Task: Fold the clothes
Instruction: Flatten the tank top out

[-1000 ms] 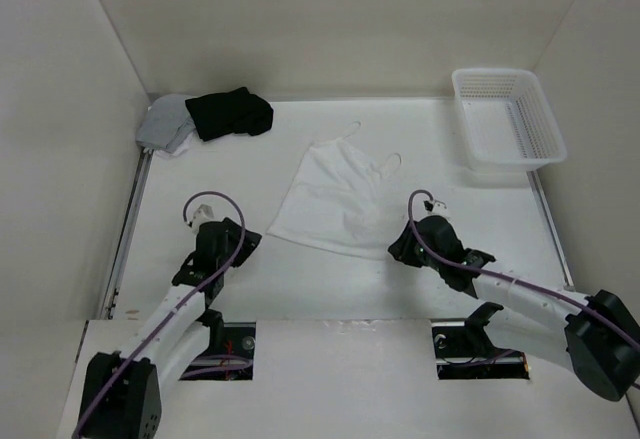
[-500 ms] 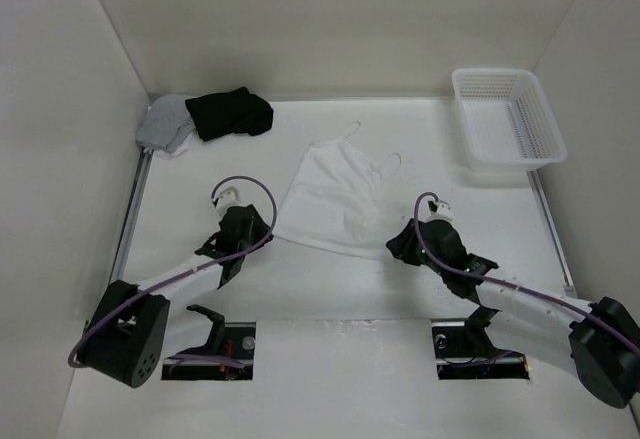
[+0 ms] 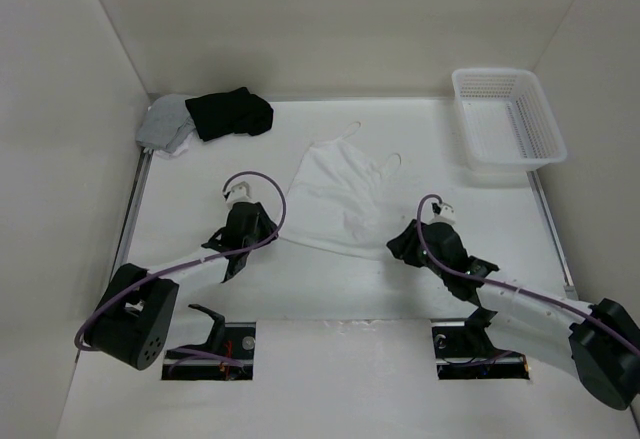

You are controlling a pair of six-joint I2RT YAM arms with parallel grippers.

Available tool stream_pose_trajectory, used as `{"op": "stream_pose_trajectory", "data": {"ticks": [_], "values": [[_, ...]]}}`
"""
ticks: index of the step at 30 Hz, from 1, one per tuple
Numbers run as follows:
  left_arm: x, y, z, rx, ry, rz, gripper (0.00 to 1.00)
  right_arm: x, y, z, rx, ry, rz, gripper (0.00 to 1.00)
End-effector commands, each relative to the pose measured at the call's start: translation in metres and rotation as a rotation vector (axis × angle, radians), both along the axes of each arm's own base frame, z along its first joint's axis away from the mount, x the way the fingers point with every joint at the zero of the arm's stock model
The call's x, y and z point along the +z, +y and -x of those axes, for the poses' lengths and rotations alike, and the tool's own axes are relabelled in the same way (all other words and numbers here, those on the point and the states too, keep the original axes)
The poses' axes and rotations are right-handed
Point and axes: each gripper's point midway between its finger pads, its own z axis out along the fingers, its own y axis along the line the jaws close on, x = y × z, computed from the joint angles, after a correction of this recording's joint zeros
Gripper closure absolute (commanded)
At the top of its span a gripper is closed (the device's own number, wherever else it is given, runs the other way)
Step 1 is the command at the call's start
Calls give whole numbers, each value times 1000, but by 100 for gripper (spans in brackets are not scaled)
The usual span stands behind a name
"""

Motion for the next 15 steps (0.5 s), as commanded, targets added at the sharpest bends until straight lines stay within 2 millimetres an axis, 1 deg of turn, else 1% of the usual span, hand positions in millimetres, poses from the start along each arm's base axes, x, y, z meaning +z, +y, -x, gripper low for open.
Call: {"op": "stream_pose_trajectory", "data": {"ticks": [1, 2, 4, 6, 8, 11, 13, 15], "values": [[24, -16, -12, -54, -83, 48, 73, 3, -7, -7, -71, -15, -15, 56], [25, -17, -12, -59, -83, 52, 77, 3, -12, -7, -95, -13, -4, 56], [28, -18, -12, -60, -91, 66, 88, 5, -20, -7, -137, -14, 19, 56], [36, -12, -11, -30, -117, 83, 94, 4, -21, -4, -140, 6, 38, 55], [46, -3, -10, 7, -148, 108, 95, 0, -18, 0, -122, 34, 56, 54], [51, 13, -4, 59, -154, 125, 96, -4, -7, 5, -81, 60, 78, 54], [52, 15, -1, 62, -154, 141, 96, -6, 1, 8, -56, 74, 86, 53], [50, 10, 4, 45, -146, 153, 96, -8, 10, 11, -30, 85, 79, 53]]}}
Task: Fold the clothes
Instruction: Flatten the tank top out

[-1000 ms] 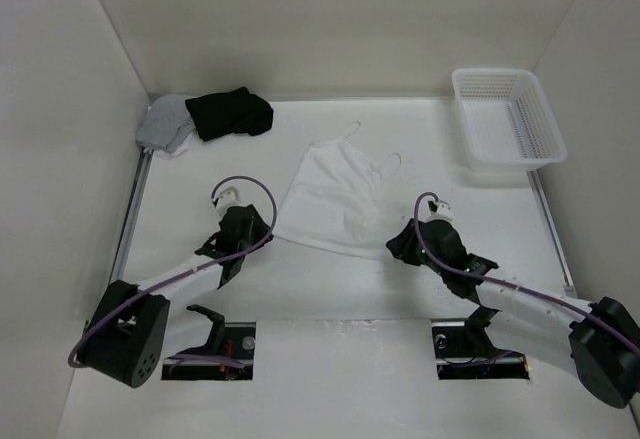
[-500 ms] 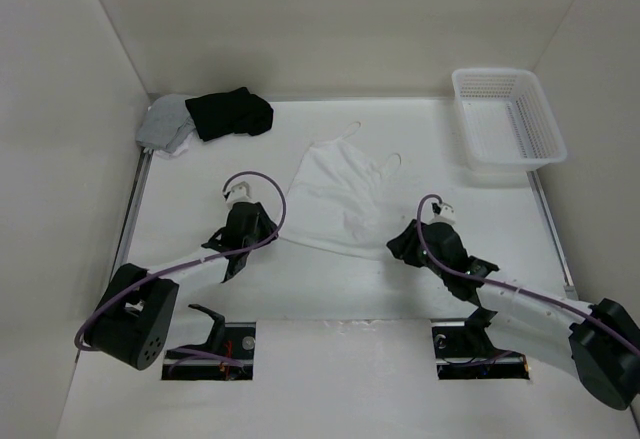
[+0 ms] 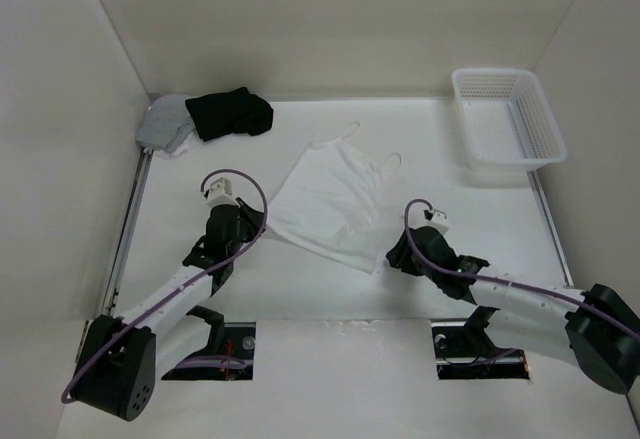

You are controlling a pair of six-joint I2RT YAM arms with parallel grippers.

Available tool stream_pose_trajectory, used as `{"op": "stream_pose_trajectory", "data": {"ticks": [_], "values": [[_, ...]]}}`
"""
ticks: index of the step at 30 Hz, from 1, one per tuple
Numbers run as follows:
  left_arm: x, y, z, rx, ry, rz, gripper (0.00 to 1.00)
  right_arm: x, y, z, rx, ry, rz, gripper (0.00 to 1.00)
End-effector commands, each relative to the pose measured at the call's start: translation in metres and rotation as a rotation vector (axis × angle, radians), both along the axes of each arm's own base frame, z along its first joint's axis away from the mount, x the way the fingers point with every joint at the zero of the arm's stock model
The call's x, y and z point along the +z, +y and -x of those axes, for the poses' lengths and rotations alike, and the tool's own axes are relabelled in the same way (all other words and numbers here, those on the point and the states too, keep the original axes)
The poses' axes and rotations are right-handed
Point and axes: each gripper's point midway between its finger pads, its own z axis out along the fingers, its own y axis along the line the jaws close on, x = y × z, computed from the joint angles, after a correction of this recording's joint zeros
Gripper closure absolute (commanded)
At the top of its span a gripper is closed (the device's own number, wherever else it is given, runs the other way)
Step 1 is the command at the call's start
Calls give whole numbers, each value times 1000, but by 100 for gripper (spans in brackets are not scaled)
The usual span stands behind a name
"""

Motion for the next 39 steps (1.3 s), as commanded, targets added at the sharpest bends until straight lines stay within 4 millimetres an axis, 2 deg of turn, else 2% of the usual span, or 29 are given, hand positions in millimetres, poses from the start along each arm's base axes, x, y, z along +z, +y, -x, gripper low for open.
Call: {"op": "stream_pose_trajectory", "data": {"ticks": [1, 8, 11, 16, 26, 28, 32, 36, 39], "values": [[-11, -5, 12, -25, 35, 27, 95, 15, 19, -7, 16, -19, -34, 53], [-19, -7, 17, -39, 49, 36, 95, 18, 45, 11, 80, 12, -87, 53], [-19, -6, 18, -39, 45, 39, 95, 12, 54, 22, 107, 47, -96, 53], [-17, -5, 18, -40, 36, 39, 95, 2, 54, 25, 88, 76, -87, 65], [-17, -5, 20, -44, 29, 43, 94, -5, 61, 27, 84, 114, -90, 68], [-15, -5, 20, -46, 24, 46, 94, -7, 59, 29, 70, 121, -92, 73], [-16, -5, 21, -47, 26, 49, 94, -6, 56, 29, 57, 115, -107, 87], [-5, -8, 19, -52, 1, 68, 94, 17, 58, 21, 50, 39, -153, 96], [25, -16, 17, -72, -48, 138, 95, 61, 53, 10, 43, -106, -200, 97]]}}
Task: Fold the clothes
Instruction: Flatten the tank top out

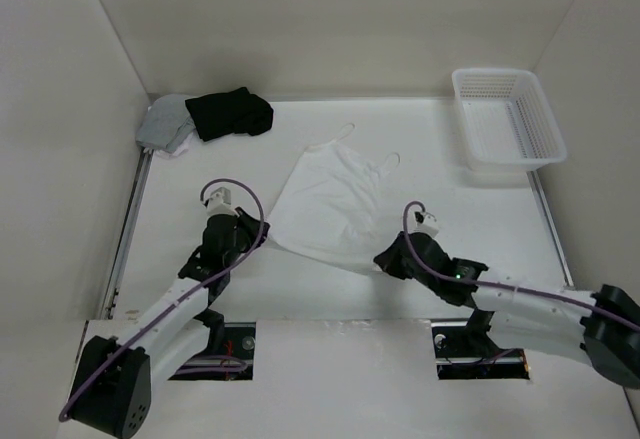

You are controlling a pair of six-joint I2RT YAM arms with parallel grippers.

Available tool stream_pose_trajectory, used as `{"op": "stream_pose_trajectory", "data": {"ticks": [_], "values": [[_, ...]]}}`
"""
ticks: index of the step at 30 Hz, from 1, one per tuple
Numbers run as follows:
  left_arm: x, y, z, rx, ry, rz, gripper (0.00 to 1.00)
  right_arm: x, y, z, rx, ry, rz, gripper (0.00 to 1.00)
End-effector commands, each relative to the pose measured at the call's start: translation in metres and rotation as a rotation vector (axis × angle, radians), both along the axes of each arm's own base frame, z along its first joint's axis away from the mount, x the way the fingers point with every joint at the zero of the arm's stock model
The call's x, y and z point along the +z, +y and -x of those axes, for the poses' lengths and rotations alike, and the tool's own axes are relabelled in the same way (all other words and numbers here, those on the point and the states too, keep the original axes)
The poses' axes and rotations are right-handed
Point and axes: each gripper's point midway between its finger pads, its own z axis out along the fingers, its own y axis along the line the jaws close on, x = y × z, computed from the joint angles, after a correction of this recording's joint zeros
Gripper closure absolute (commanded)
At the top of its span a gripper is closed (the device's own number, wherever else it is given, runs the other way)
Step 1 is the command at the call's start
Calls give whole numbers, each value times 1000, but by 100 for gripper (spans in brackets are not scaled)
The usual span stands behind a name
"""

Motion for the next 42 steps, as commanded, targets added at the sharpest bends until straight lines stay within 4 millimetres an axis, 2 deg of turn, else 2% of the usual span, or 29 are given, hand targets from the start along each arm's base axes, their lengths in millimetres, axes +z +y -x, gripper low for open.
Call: {"op": "stream_pose_trajectory", "data": {"ticks": [1, 2, 3, 4, 6, 8, 12, 16, 19, 21, 23, 27, 31, 34, 35, 37, 39, 42], "values": [[53, -9, -8, -21, -108, 102, 95, 61, -2, -16, -28, -192, -72, 97], [74, -9, -8, -18, -142, 125, 95, 80, -7, -19, -31, -234, -80, 97], [142, -5, -5, 1, -268, 169, 95, 137, -18, -19, -26, -342, -90, 97], [150, -4, -5, 3, -281, 173, 95, 138, -19, -19, -26, -343, -90, 97], [207, 3, 3, 22, -393, 199, 95, 185, -31, -21, -43, -437, -90, 97], [256, 10, 13, 44, -490, 224, 95, 231, -45, -22, -65, -525, -82, 97], [329, 19, 35, 66, -633, 285, 95, 320, -70, -19, -115, -688, -77, 97], [376, 25, 50, 75, -725, 333, 95, 391, -87, -15, -147, -807, -105, 97], [388, 24, 50, 73, -746, 347, 95, 419, -78, -17, -122, -861, -126, 97], [383, 20, 45, 69, -728, 348, 95, 421, -65, -21, -91, -862, -124, 97], [369, 19, 34, 86, -696, 323, 95, 415, -55, -32, -80, -856, -110, 97], [329, 13, 1, 118, -615, 291, 95, 389, -40, -73, -74, -816, -83, 96], [294, 13, -49, 184, -548, 250, 95, 365, -29, -136, -33, -766, -88, 96], [304, 18, -93, 214, -551, 238, 95, 373, -25, -178, -17, -758, -96, 96], [313, 18, -106, 209, -560, 242, 95, 383, -25, -192, -18, -764, -100, 96], [337, 18, -127, 191, -583, 264, 95, 405, -26, -204, -18, -790, -106, 96], [365, 14, -139, 139, -613, 297, 95, 431, -32, -210, -29, -825, -112, 96], [396, 11, -139, 104, -657, 325, 95, 460, -40, -205, -33, -867, -122, 96]]}}
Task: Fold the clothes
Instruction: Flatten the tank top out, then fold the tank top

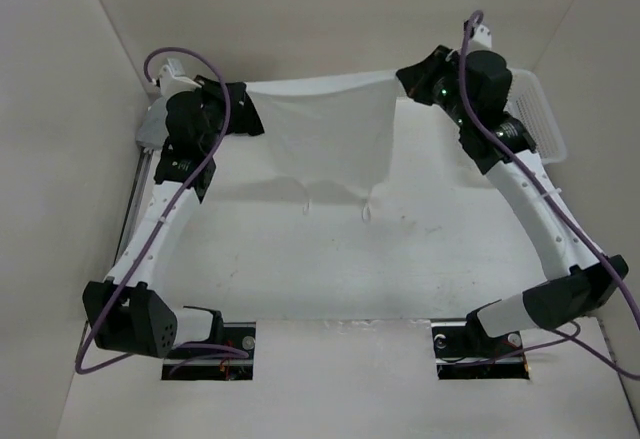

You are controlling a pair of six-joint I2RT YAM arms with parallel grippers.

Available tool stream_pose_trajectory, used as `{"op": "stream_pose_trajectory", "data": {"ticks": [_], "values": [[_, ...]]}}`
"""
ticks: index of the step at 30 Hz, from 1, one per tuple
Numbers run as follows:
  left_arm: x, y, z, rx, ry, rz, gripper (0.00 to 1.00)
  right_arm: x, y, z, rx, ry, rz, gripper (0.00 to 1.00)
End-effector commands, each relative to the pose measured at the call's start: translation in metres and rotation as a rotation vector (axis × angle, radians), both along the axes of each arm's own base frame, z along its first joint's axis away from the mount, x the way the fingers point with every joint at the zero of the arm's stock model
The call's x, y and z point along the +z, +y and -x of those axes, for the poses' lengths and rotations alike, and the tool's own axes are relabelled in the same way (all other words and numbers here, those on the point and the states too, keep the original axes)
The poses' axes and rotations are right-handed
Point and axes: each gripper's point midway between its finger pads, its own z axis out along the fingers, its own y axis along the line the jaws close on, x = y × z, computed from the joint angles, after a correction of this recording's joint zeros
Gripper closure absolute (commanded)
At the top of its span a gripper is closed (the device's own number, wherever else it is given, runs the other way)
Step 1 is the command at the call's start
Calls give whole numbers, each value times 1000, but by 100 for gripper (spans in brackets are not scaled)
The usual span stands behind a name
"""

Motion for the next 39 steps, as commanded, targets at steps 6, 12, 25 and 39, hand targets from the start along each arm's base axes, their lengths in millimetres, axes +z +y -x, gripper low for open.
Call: {"op": "stream_pose_trajectory", "data": {"ticks": [6, 12, 25, 39], "values": [[84, -5, 39, -70, -250, 60, 95, 69, -9, 41, 59, -176, -79, 96], [-42, -6, 58, -73, -55, 50, 95, -49, -10, 58, 58, -8, -98, 95], [-271, -2, 189, -152, 404, -37, 94, -311, 14, 216, 162, 470, -77, 95], [-197, -10, 190, -133, 278, -8, 94, -279, 14, 246, 161, 461, -93, 94]]}}
